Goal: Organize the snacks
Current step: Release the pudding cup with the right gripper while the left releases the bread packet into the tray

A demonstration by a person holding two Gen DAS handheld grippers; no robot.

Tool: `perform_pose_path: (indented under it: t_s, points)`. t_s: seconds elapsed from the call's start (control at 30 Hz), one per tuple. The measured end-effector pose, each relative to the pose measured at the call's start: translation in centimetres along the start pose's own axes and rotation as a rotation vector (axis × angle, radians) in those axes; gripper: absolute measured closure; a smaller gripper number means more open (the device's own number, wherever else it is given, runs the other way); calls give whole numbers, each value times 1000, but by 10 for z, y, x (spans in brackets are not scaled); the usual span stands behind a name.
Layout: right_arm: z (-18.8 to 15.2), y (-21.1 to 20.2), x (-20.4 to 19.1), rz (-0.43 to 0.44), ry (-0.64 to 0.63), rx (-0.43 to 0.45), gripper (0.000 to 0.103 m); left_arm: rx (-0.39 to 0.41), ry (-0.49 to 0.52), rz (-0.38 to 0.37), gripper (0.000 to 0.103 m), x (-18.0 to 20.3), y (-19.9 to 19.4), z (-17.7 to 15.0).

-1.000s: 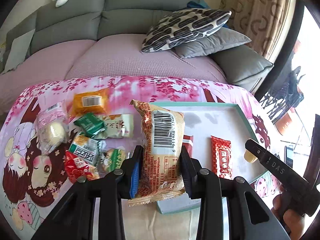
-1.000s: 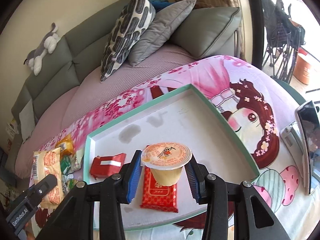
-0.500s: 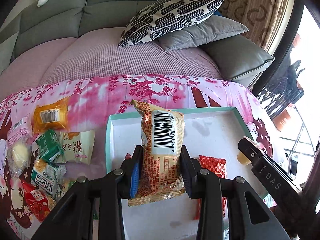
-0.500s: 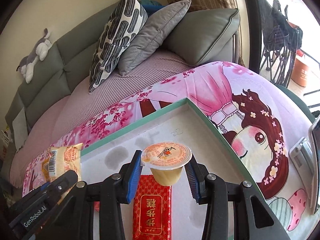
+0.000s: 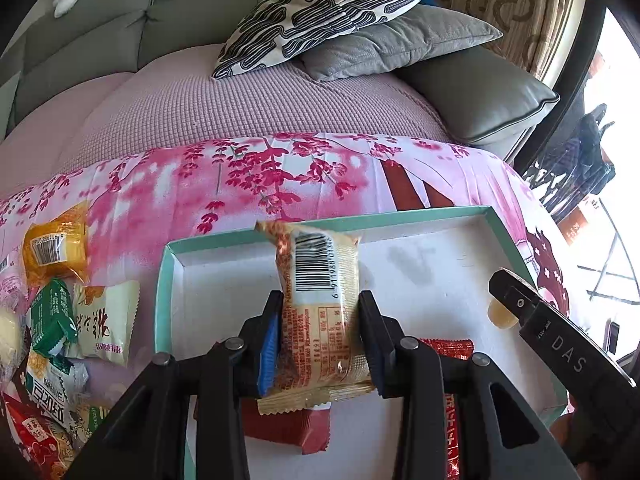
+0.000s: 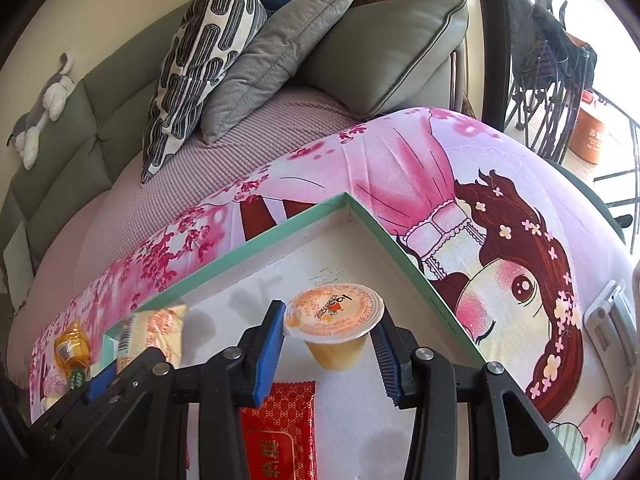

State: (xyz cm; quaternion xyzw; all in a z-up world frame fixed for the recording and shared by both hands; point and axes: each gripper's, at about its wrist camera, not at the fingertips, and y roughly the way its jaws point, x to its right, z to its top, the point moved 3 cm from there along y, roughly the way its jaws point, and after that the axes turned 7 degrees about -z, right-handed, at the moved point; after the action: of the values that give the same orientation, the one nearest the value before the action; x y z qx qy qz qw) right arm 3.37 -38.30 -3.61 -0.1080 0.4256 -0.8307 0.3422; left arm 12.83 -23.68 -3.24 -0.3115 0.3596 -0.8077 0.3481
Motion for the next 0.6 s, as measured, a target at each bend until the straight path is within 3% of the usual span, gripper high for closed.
perform_pose_path:
  t_s: [0.13, 0.27, 0.37, 0.43, 0.5, 0.6]
  points:
    - [0, -3, -3, -31, -32, -4, 51, -8, -1, -4, 41, 1, -1, 0]
    - [0, -11, -4, -47, -45, -2, 47, -11, -15, -3, 36, 1, -9, 2]
    - [-2, -17, -4, -63, -49, -3, 35, -14, -23, 24, 24, -1, -16, 4]
    - [-4, -20, -4, -76, -55, -4, 28, -20, -39, 37, 23, -5, -20, 4]
    - [-8, -21, -4, -85, -58, -11, 24, -27, -50, 66, 23, -10, -24, 4]
    - [-15, -22, -5, -80, -60, -28, 19, -14, -61, 125, 11, -19, -32, 4]
